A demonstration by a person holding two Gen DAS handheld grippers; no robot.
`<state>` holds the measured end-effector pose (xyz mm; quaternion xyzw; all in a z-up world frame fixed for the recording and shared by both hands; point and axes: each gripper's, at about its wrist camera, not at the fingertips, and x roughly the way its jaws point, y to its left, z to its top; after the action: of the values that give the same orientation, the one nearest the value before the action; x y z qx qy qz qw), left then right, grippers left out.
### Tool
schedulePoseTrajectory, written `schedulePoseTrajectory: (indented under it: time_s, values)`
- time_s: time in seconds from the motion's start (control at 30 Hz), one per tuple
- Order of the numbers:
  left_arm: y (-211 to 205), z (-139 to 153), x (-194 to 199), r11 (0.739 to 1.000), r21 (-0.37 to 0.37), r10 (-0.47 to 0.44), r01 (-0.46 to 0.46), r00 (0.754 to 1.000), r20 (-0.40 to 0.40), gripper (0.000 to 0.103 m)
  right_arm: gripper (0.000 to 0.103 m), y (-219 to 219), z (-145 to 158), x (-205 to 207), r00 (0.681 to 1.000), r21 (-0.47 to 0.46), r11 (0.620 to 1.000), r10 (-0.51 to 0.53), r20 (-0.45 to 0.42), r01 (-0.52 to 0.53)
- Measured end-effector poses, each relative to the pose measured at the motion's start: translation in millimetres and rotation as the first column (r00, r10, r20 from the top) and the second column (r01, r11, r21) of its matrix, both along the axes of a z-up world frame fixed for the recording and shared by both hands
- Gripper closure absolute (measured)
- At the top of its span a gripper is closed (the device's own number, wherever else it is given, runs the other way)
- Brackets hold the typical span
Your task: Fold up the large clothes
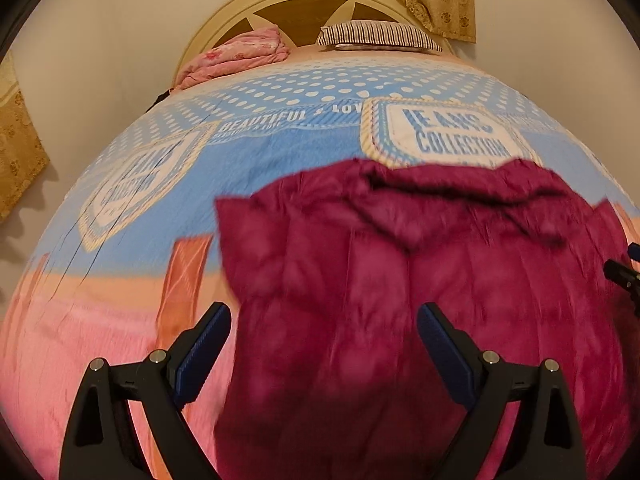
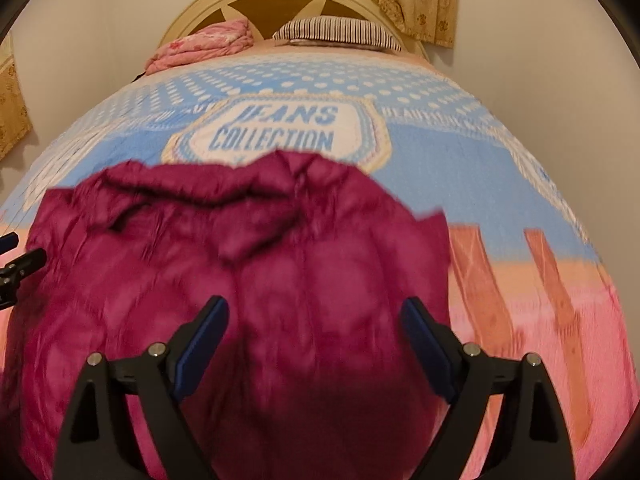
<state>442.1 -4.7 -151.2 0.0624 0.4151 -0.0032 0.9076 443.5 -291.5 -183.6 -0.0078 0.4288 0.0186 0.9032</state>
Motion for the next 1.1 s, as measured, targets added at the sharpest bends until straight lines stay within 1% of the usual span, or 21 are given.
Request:
schedulePoseTrajectory:
  time_s: [0.03,0.13,0.23,0.4,0.5,0.6,0.73,0.8,0.93,1.03,1.1]
  values:
    - [3,-1,-15,1.0,0.011,0.004,-0.004,1.0,0.008,0.008,0.013,-1,-1,-7,1.0,0.003,1.0,-0.001,-0.005,0.001]
    - [12,0,-50,1.0,-0.015,-0.009,0.01,1.0,0.011,0.008,0.013,-6,-4,-34,1.0,0.001,1.0,-0.001,-0.011,0.001]
    - [20,-1,-84,1.0,-0.009,-0.012,0.012,1.0,0.025,0.008,0.013,-9,-6,-59,1.0,-0.001,1.0,0.001,-0.019,-0.001]
    - [32,-7,-130,0.999,-0.035,-0.008,0.009,1.0,0.014,0.008,0.013,-9,-11,-100,1.0,-0.01,1.0,0.001,-0.017,-0.001]
    - [39,-9,-149,0.999,-0.041,-0.005,0.005,1.0,0.011,0.008,0.013,-9,-15,-123,1.0,-0.028,1.0,-0.001,-0.02,0.001]
    - [46,-14,-167,0.999,-0.039,-0.001,0.0,1.0,-0.008,0.008,0.013,-10,-17,-146,1.0,-0.032,0.999,-0.007,-0.02,0.007]
    - [56,-23,-195,0.999,-0.042,0.004,-0.005,1.0,-0.023,0.008,0.012,-16,-28,-174,0.999,-0.031,0.999,-0.017,-0.043,0.016]
    - [59,-26,-207,0.999,-0.053,0.005,-0.007,1.0,-0.028,0.008,0.012,-18,-31,-186,0.999,-0.038,0.999,-0.029,-0.042,0.028]
    - [61,-34,-232,0.998,-0.059,-0.002,0.0,0.999,-0.039,0.008,0.012,-23,-33,-208,0.998,-0.022,0.999,-0.044,-0.041,0.043]
    - [61,-39,-251,0.998,-0.059,-0.01,0.007,0.999,-0.045,0.008,0.012,-22,-33,-222,0.998,-0.025,0.999,-0.043,-0.035,0.042]
    - [64,-42,-262,0.997,-0.072,-0.013,0.009,0.999,-0.052,0.008,0.012,-21,-34,-233,0.999,-0.021,0.999,-0.036,-0.033,0.036]
